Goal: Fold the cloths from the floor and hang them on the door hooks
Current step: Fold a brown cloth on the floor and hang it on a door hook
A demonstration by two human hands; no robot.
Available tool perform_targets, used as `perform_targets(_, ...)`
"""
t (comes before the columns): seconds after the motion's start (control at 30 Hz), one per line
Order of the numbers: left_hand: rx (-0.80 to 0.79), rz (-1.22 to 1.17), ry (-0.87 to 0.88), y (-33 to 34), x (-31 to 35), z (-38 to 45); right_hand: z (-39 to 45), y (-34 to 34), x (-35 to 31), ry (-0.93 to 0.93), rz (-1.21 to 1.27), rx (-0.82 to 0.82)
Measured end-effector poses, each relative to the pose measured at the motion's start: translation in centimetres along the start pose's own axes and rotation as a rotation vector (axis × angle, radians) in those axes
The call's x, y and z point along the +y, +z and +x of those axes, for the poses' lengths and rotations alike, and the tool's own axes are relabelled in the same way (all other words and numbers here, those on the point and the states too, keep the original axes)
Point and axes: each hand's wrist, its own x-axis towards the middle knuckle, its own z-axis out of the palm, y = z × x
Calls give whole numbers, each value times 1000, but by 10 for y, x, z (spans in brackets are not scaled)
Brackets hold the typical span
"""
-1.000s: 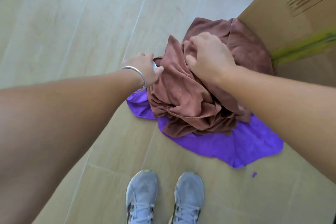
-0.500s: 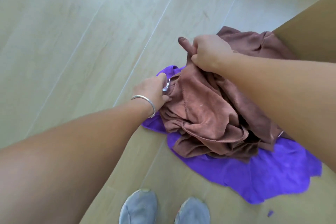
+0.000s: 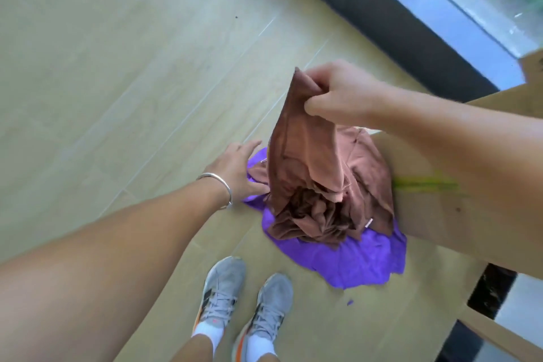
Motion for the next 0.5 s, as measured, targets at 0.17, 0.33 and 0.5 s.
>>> perform_targets(0.17,189,-121,135,-86,49,-41,-27,-73,-102,-11,96,-72)
perform_targets(0.33,280,-254,250,-147,88,-81,-50,-117,-182,-97,306,-69)
perform_targets(0.5,452,-359,203,-170,95,-134,-72,-130,-245,-198,351,-50)
